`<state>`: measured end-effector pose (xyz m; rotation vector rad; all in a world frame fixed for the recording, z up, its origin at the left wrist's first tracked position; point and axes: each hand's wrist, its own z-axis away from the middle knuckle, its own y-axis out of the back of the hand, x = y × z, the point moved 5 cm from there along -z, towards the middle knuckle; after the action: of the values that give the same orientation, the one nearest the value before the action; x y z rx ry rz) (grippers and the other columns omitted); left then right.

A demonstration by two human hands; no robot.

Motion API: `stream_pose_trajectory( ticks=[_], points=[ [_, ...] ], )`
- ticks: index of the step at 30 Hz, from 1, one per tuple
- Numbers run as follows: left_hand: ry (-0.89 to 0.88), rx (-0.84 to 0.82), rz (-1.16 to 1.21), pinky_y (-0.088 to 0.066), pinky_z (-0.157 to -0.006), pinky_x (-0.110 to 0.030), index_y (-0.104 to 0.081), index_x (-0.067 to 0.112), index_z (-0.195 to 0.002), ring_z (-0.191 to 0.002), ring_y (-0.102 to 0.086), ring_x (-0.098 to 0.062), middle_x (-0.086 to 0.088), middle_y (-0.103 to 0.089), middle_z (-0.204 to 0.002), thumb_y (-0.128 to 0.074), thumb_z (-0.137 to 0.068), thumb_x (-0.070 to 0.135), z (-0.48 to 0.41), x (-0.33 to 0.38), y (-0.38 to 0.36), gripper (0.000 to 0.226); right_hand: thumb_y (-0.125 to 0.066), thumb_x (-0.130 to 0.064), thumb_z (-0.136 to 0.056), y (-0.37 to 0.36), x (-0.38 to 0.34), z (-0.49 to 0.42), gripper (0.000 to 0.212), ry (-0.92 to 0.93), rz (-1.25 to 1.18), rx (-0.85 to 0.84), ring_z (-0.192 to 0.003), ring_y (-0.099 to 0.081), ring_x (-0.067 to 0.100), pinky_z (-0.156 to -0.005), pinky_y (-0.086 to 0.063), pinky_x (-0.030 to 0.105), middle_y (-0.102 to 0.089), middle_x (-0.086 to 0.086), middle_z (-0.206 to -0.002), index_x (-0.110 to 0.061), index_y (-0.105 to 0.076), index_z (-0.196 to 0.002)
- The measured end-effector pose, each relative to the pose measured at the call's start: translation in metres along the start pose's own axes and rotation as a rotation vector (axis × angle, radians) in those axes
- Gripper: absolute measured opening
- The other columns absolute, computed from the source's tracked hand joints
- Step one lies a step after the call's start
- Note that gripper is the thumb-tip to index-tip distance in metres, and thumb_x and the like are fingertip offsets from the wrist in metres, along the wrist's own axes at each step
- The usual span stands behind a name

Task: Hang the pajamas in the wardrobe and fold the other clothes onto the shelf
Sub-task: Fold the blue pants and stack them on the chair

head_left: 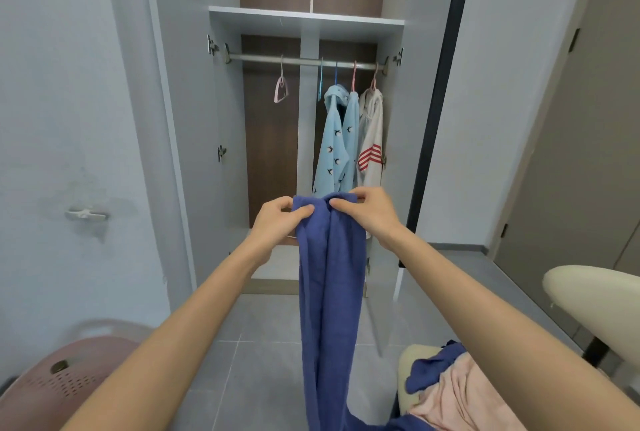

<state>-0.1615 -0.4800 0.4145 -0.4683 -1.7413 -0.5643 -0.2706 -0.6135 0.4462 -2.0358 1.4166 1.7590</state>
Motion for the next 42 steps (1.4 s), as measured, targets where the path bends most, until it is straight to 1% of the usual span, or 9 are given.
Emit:
stream_pose_trajectory(
  ticks=[9, 12, 17, 21, 26, 30, 33, 37, 42],
  points=[
    [-0.010, 0.375, -0.087, -0.050, -0.082, -0.034, -0.058, 0.016, -0.097, -0.094, -0.055, -0.020, -0.003, -0.060, -0.101, -0.057, -0.092, 0.027, -0.031, -0.024, 0.066, 0.012, -0.055, -0.025, -0.095, 0.035, 0.022, -0.022, 0.024, -0.135, -0.019, 0.186, -0.087, -0.060, 0.021, -0.070, -0.047, 0.030, -0.065, 0.008, -0.098, -0.008, -0.066, -0.108],
    [-0.058, 0.438, -0.079, -0.046, -0.072, -0.032, -0.056, 0.017, -0.092, -0.084, -0.055, -0.019, -0.002, -0.061, -0.092, -0.056, -0.093, 0.025, -0.041, -0.018, 0.083, 0.008, -0.053, -0.020, -0.097, 0.035, 0.015, -0.034, 0.015, -0.167, -0.124, 0.175, -0.076, -0.064, 0.020, -0.062, -0.055, 0.026, -0.064, 0.008, -0.099, -0.012, -0.062, -0.106],
    [-0.184, 0.539, 0.110, -0.051, -0.052, -0.024, -0.046, 0.023, -0.075, -0.055, -0.052, -0.012, 0.003, -0.048, -0.066, -0.053, -0.095, 0.019, -0.053, 0.028, 0.104, 0.022, -0.045, -0.016, -0.100, 0.028, -0.037, -0.050, 0.020, 0.044, -0.217, 0.164, -0.100, -0.058, 0.027, -0.090, -0.048, 0.036, -0.063, 0.014, -0.105, -0.004, -0.060, -0.106],
    [-0.336, 0.560, 0.224, -0.054, -0.066, -0.017, -0.048, 0.018, -0.093, -0.070, -0.060, -0.009, 0.003, -0.055, -0.080, -0.049, -0.098, 0.019, -0.062, 0.079, 0.128, 0.005, -0.044, -0.022, -0.101, 0.041, -0.077, -0.062, 0.019, 0.204, -0.277, 0.141, -0.093, -0.054, 0.015, -0.084, -0.044, 0.025, -0.062, 0.008, -0.103, -0.013, -0.060, -0.104],
    [-0.456, 0.608, 0.152, -0.042, -0.067, -0.012, -0.043, 0.029, -0.081, -0.073, -0.050, -0.006, 0.004, -0.051, -0.079, -0.046, -0.098, 0.021, -0.055, 0.097, 0.150, 0.019, -0.045, -0.022, -0.101, 0.031, -0.079, -0.064, 0.021, 0.238, -0.257, 0.074, -0.087, -0.051, 0.010, -0.078, -0.042, 0.023, -0.058, -0.001, -0.094, -0.009, -0.060, -0.101],
    [-0.423, 0.627, 0.173, -0.040, -0.063, -0.009, -0.043, 0.022, -0.091, -0.070, -0.045, -0.002, 0.010, -0.046, -0.076, -0.044, -0.098, 0.023, -0.052, 0.086, 0.164, 0.008, -0.044, -0.020, -0.101, 0.005, -0.084, -0.058, 0.016, 0.279, -0.286, -0.012, -0.083, -0.050, 0.006, -0.071, -0.041, 0.011, -0.058, -0.005, -0.091, -0.018, -0.058, -0.096],
    [-0.382, 0.585, 0.251, -0.037, -0.065, -0.018, -0.042, 0.024, -0.088, -0.067, -0.042, -0.006, 0.007, -0.044, -0.076, -0.044, -0.099, 0.020, -0.049, 0.073, 0.168, 0.012, -0.043, -0.019, -0.101, -0.008, -0.089, -0.061, 0.018, 0.280, -0.315, -0.017, -0.088, -0.050, 0.007, -0.076, -0.041, 0.015, -0.057, 0.000, -0.098, -0.011, -0.059, -0.104],
    [-0.240, 0.446, 0.326, -0.048, -0.086, -0.026, -0.046, 0.020, -0.103, -0.099, -0.058, -0.016, -0.004, -0.057, -0.103, -0.045, -0.100, 0.022, -0.045, 0.047, 0.161, 0.004, -0.041, -0.020, -0.102, -0.018, -0.083, -0.068, 0.018, 0.188, -0.404, 0.027, -0.090, -0.053, 0.009, -0.078, -0.043, 0.022, -0.059, -0.003, -0.098, -0.016, -0.058, -0.107],
    [-0.140, 0.469, 0.263, -0.050, -0.094, -0.030, -0.044, 0.010, -0.123, -0.113, -0.057, -0.021, -0.009, -0.056, -0.120, -0.045, -0.100, 0.021, -0.035, 0.018, 0.155, 0.026, -0.039, -0.018, -0.101, -0.048, -0.054, -0.057, 0.023, 0.087, -0.291, -0.139, -0.064, -0.045, 0.008, -0.055, -0.037, 0.016, -0.051, -0.003, -0.073, -0.020, -0.055, -0.085]
  ],
)
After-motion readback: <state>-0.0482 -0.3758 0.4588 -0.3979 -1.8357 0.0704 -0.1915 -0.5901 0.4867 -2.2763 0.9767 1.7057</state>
